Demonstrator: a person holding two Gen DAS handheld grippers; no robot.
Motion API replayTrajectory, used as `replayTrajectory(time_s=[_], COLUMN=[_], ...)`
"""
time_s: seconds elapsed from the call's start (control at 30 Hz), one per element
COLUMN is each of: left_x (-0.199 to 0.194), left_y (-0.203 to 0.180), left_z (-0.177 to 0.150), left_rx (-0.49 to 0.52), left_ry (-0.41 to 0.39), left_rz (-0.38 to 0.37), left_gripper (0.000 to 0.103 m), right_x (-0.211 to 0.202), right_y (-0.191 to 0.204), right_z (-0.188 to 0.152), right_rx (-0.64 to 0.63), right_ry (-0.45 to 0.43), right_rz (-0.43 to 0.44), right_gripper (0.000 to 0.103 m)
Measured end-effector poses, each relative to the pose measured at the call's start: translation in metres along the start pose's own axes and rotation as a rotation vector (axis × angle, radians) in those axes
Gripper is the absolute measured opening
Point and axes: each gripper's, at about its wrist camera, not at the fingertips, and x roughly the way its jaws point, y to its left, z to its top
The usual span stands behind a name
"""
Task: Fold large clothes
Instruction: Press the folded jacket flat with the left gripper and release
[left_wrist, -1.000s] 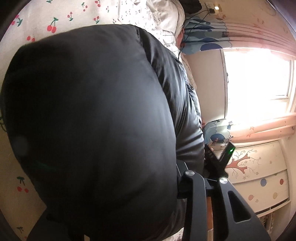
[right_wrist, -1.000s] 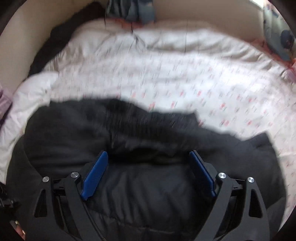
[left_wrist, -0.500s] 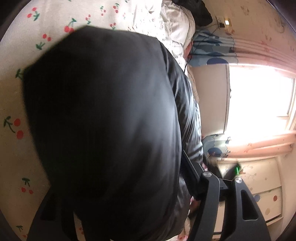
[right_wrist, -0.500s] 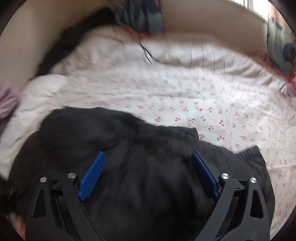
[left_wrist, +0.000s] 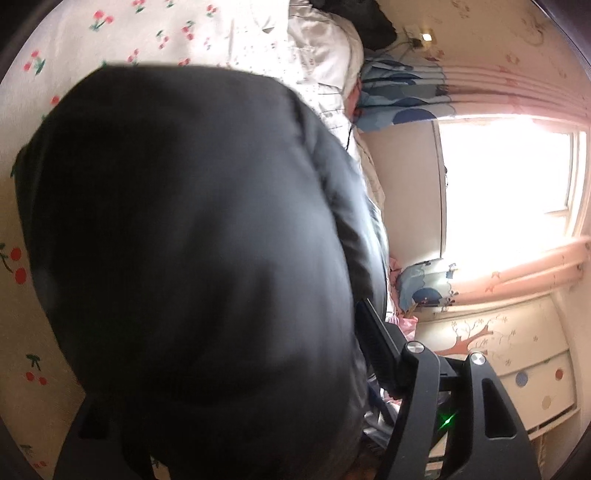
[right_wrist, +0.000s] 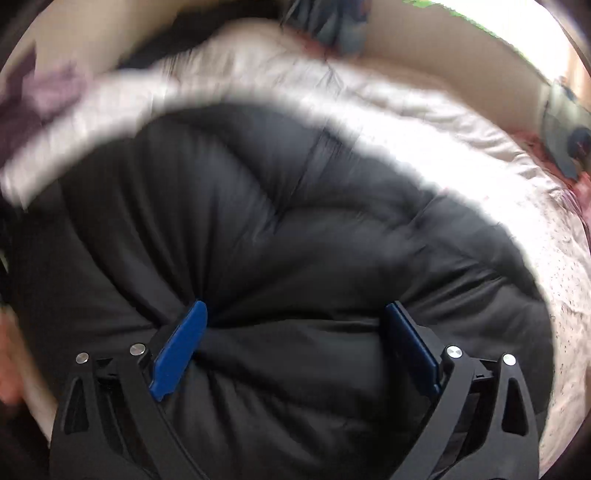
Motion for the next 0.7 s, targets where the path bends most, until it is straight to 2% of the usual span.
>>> replayTrajectory(time_s=[0.07,0.13,0.17,0.2,0.23,0.27,0.33,0.37,0.4,0.47,0.57,0.63,0.7], left_x=[0.003,-0.001,0.000,0.011,0.012,0.015,0.016,0.019,0.018,0.017,0.017,0.013,0.017], left_y=[0.005,0.009,0.009,0.008,0.007,0.005,0.002,0.000,-0.002,-0.001,0.002,0.007,0.005], left_z=[-0.003,-0.002,0.001,0.010,0.012,0.015,0.024,0.031,0.032,0.034,0.038,0.035,0.039], left_rx=[-0.014,-0.020,-0.021,-0.020,-0.016,-0.011,-0.008,-0.007,-0.001,0.007,0.008,0.018,0.022], left_ry=[-0.010,-0.012,-0.012,-0.011,-0.009,-0.006,-0.003,-0.006,-0.006,0.000,0.011,0.029,0.044], left_rz=[-0.002,-0.007,-0.008,-0.009,-0.006,-0.001,0.008,0.011,0.015,0.022,0.026,0.030,0.032], left_gripper=[0.064,0.064,0.064,0.064,0.064,0.064,0.064,0.064,0.064,0.065,0.066,0.066,0.066], right_x=[-0.019,-0.046,-0.049,-0.046,-0.031,-0.021,-0.023,-0.029,-0.041,-0.064,-0.107,-0.135,-0.152], right_y=[-0.008,-0.005,-0.005,-0.001,0.005,0.010,0.002,-0.002,-0.007,-0.014,-0.051,-0.095,-0.135], right_z=[0.004,0.001,0.000,-0.005,-0.012,-0.021,-0.025,-0.023,-0.021,-0.016,-0.029,-0.057,-0.088], right_rx=[0.064,0.054,0.048,0.030,-0.013,-0.044,-0.013,0.018,0.053,0.076,0.218,0.386,0.532], right_ry=[-0.024,-0.099,-0.105,-0.075,0.005,0.048,0.036,0.028,-0.016,-0.095,-0.203,-0.253,-0.261], right_rz=[0.026,0.005,-0.001,0.000,-0.005,-0.002,0.014,0.030,0.063,0.073,0.142,0.163,0.149], right_gripper=[0.093,0.093,0.093,0.093,0.096,0.096,0.096,0.096,0.096,0.096,0.096,0.096,0.096])
